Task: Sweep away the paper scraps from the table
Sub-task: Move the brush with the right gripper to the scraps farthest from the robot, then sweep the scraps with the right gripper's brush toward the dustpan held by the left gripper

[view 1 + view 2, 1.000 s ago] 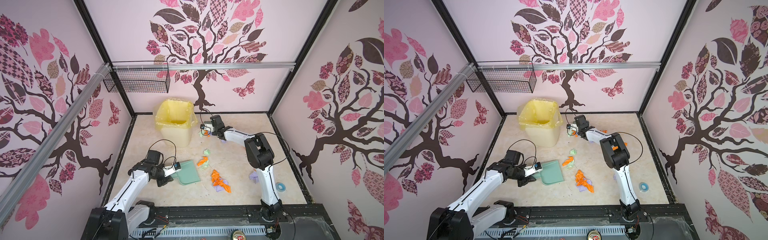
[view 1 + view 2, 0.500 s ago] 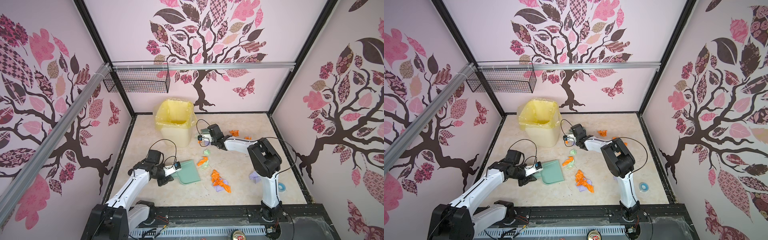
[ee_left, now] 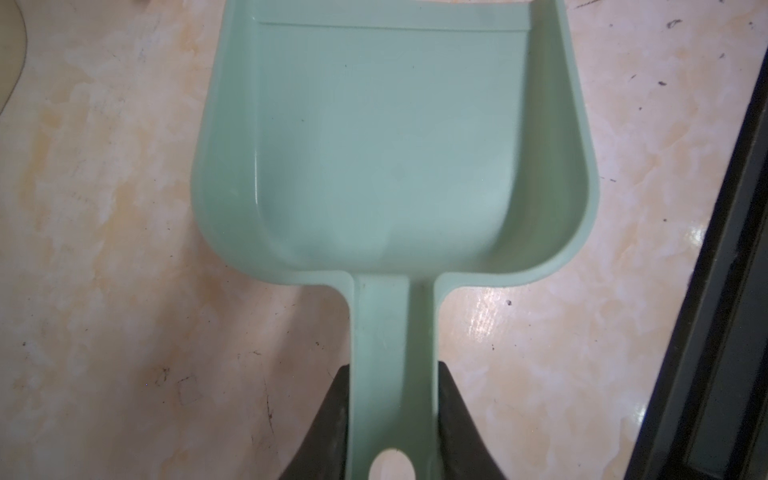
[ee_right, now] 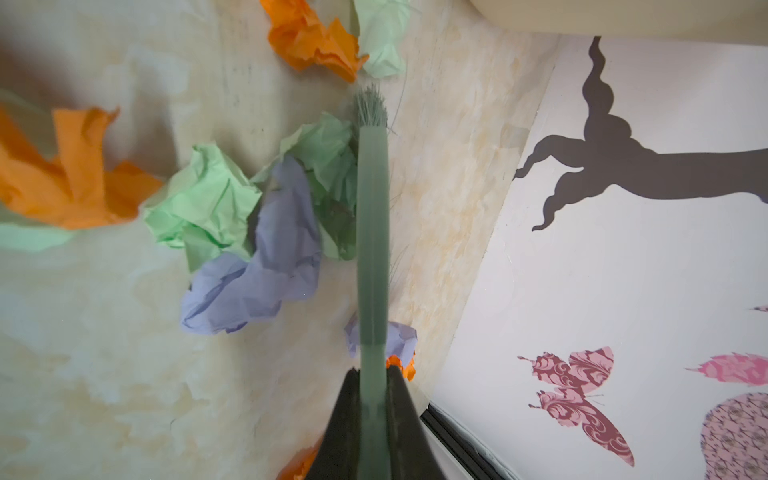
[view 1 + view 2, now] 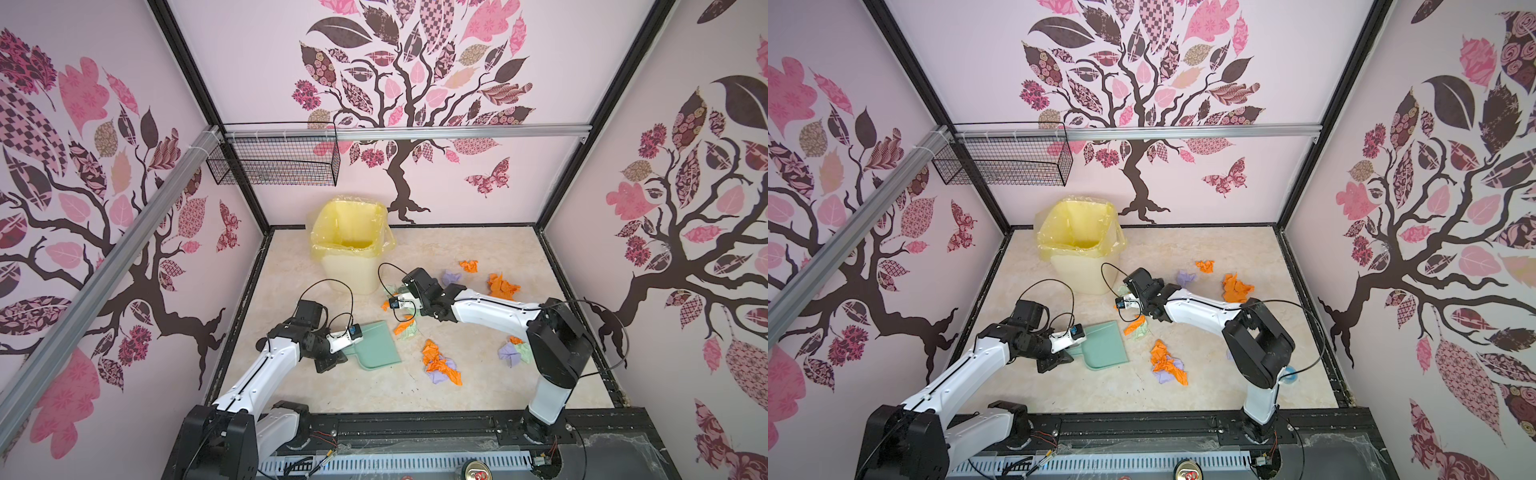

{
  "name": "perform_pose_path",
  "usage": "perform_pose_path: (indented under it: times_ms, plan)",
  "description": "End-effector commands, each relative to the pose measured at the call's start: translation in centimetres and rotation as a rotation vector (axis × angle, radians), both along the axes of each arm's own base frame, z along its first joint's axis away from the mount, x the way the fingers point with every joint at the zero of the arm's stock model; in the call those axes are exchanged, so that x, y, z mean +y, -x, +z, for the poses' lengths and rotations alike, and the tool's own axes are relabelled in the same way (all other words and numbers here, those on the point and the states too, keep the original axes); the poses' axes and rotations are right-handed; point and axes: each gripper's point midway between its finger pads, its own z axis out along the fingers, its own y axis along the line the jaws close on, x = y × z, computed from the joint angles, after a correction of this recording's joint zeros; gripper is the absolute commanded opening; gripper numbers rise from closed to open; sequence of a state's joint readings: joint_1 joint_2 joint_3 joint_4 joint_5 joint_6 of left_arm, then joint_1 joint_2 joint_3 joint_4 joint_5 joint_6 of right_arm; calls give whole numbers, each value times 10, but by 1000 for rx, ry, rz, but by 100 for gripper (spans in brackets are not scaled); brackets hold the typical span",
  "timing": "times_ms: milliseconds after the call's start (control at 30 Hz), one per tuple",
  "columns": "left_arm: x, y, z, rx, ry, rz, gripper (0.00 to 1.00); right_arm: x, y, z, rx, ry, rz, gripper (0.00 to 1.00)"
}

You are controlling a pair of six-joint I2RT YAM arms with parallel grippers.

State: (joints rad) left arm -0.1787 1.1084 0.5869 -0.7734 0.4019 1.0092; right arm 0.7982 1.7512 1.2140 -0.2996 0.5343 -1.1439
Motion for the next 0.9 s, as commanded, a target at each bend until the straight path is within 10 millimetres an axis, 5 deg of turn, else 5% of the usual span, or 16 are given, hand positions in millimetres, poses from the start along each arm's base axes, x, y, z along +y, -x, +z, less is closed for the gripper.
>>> perform_pose_path:
  times_ms: [0,167,500,733,867]
  plan:
    - [-3,3,-6,22,16,1,7,-9,-1,33,-76,-40,-34,0]
    - [-3,3,-5,24,19,6,7,10,-18,36,-113,-39,2,0]
    - [0,8,-4,19,5,14,7,52,-38,-8,-79,-8,76,0]
    - [3,9,-6,20,-12,11,7,51,-8,-30,-22,44,123,0]
    - [2,8,-6,21,-9,8,7,34,16,-24,-4,61,118,0]
